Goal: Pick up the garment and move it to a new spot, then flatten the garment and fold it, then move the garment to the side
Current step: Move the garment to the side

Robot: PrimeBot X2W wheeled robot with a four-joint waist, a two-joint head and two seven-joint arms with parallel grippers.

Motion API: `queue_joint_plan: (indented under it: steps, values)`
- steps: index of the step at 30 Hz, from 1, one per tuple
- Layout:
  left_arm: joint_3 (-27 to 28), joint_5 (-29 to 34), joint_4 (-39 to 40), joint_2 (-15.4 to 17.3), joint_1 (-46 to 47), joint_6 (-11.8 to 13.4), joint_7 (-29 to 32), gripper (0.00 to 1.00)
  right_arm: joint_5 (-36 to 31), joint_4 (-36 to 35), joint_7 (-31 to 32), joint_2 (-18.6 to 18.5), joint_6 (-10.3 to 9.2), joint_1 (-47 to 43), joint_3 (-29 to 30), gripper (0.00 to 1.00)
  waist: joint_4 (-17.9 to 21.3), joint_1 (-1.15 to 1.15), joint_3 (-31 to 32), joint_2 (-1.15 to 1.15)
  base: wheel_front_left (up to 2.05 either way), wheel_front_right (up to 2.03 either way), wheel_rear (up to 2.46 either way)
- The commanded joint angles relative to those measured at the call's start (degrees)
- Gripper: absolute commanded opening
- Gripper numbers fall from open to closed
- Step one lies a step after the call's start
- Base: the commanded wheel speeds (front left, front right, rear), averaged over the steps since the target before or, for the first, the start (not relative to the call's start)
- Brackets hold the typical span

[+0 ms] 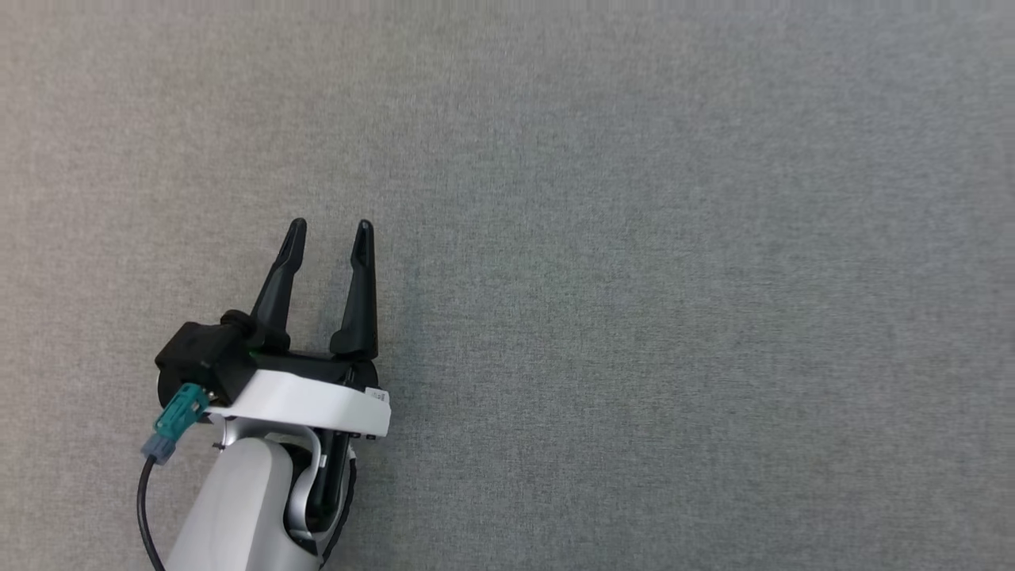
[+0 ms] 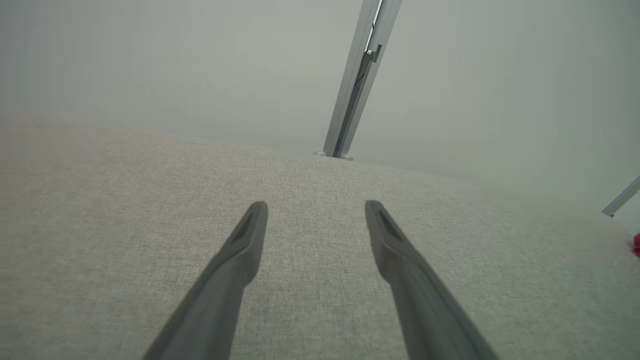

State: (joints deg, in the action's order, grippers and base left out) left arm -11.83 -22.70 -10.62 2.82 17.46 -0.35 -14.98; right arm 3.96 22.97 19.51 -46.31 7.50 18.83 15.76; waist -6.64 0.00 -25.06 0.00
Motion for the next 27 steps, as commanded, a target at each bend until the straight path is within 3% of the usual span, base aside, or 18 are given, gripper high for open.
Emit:
queue_joint_plan:
  steps: [1,6,9,18,27]
  values:
    - [0.47,0.15,0.18,0.2,-1.06,0.36,-0.13,1.0,-0.65,-0.39,0.05,-0.9,-0.03,0.92,-0.87,1.0,0.67,0.0,2.78,0.0,0.0,0.0,0.0]
    - [1.38,0.74,0.29,0.2,-2.47,0.38,-0.13,1.0,-0.65,-1.91,-1.73,0.84,-0.02,3.35,-3.39,1.0,1.4,0.0,6.72,0.0,0.0,0.0,0.0]
    - [2.41,1.24,0.74,0.21,-3.9,0.53,-0.13,1.0,-0.09,-4.52,-3.84,3.79,-0.02,5.42,-5.68,1.0,2.29,0.0,9.45,0.0,0.0,0.0,0.0]
    - [5.25,3.02,3.51,0.22,-7.55,1.16,-0.13,1.0,4.91,-9.99,-14.12,16.93,-0.02,8.29,-11.63,1.0,4.14,0.0,15.67,0.0,0.0,0.0,0.0]
    - [5.99,2.91,4.51,0.2,-11.36,1.75,-0.13,1.0,8.02,-15.14,-25.31,30.48,-0.02,1.38,-15.94,1.0,4.14,0.0,19.1,0.0,0.0,0.0,0.0]
